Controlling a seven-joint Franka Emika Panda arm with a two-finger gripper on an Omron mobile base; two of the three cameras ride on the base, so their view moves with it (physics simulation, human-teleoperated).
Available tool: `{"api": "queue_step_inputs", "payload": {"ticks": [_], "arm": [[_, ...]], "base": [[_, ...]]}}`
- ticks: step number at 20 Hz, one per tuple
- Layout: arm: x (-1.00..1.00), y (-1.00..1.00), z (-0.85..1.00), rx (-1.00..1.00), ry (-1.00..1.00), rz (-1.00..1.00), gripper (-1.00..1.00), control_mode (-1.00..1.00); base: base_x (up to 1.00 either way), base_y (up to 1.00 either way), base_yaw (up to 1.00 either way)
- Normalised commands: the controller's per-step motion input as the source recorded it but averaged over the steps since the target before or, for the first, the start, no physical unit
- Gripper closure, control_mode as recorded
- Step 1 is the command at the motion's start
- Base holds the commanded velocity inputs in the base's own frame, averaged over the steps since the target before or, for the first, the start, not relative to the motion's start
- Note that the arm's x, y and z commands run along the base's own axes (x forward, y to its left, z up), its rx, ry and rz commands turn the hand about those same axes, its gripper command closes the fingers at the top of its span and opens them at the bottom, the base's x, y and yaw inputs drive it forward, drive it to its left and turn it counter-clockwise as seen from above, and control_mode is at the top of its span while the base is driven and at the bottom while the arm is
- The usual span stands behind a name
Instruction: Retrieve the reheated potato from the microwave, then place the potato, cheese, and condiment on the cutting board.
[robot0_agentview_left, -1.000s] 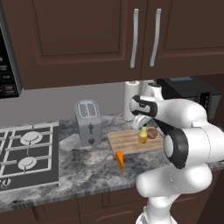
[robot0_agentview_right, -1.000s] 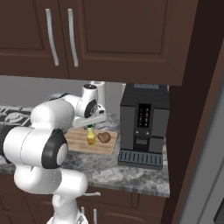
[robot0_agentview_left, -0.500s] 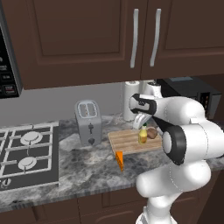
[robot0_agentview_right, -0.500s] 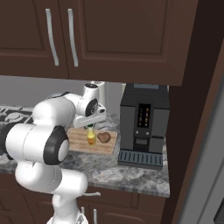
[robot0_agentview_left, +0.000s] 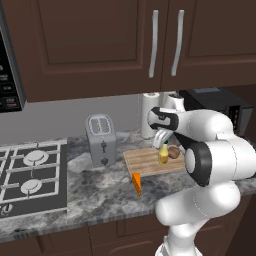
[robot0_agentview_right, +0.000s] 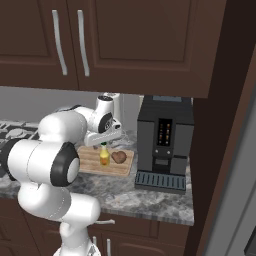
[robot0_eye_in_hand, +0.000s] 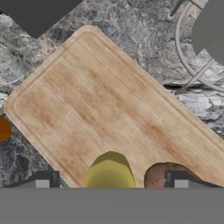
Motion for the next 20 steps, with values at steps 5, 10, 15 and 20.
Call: {"api": "queue_step_inputs", "payload": {"ticks": [5,10,15,20], "arm": [[-0.01,0.00,0.03,0.00,0.00,0.00,-1.00,-1.00],[-0.03,0.00,0.10,0.00,0.00,0.00,-1.00,-1.00],[0.00,0.00,0.13,0.00,0.00,0.00,-1.00,-1.00],[0.00,-0.01,0.06,0.01,0.00,0.00,-1.00,-1.00]], "base": [[0.00,0.00,0.00],[0.00,0.00,0.00],[0.00,0.00,0.00],[0.00,0.00,0.00]]}}
